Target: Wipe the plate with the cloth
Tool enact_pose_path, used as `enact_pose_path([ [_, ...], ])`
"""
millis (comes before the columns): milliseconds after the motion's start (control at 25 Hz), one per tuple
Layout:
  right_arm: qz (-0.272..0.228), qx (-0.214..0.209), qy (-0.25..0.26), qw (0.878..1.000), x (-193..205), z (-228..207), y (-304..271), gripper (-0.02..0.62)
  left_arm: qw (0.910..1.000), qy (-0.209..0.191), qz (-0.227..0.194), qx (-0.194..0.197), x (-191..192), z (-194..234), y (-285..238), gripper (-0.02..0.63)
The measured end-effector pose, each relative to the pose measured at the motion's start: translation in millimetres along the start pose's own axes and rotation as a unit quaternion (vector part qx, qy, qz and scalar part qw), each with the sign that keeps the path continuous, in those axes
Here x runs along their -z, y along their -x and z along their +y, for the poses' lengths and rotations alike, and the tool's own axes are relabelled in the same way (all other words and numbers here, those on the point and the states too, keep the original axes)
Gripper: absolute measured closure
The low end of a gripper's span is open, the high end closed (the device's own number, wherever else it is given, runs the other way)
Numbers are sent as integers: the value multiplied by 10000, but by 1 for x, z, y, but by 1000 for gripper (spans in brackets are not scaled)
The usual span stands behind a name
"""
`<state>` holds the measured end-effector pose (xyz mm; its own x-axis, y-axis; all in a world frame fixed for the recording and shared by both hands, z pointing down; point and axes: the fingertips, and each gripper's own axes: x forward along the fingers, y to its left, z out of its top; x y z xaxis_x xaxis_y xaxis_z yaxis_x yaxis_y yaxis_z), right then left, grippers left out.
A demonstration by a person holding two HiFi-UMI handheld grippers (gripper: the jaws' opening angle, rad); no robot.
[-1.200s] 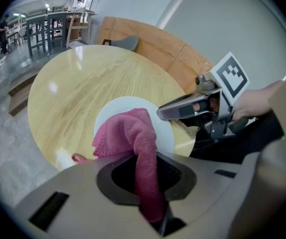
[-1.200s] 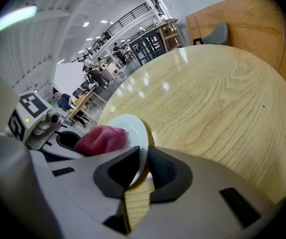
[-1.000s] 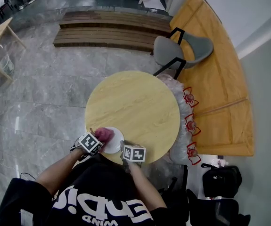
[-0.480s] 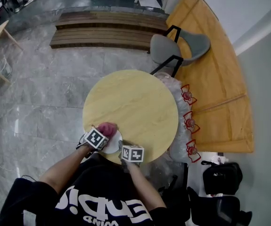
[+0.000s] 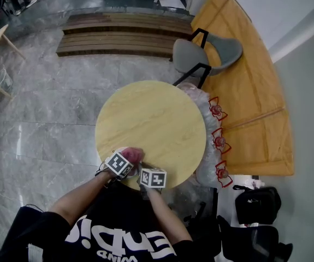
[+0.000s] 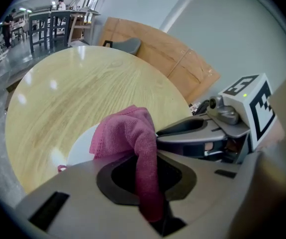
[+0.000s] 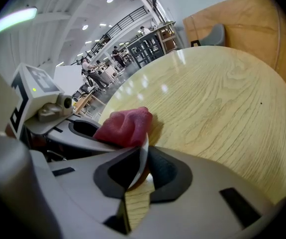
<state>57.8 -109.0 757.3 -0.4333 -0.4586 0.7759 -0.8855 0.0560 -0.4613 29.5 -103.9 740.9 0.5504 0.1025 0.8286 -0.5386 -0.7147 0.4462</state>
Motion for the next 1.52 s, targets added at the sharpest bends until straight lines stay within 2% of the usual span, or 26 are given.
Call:
enact_pose_path([
  [160, -37, 14, -78, 10000, 0, -1, 0, 528, 9991, 424, 2, 96, 9, -4, -3, 543],
  [360, -80, 60, -81, 9999, -1, -2, 0, 528, 9983, 521, 62, 251, 20, -14, -3, 543],
  [840, -71, 61, -25, 10000, -1, -1, 0, 528, 9978, 275, 345, 497, 53, -22, 5, 543],
  [1160, -42, 40, -4, 10000, -1, -1, 0, 528, 9975, 336, 454, 435, 71, -7, 21, 543],
  [1520, -16, -3, 30, 10000, -1, -1, 0, 528, 9989, 326, 282, 162, 67, 21, 35, 543],
])
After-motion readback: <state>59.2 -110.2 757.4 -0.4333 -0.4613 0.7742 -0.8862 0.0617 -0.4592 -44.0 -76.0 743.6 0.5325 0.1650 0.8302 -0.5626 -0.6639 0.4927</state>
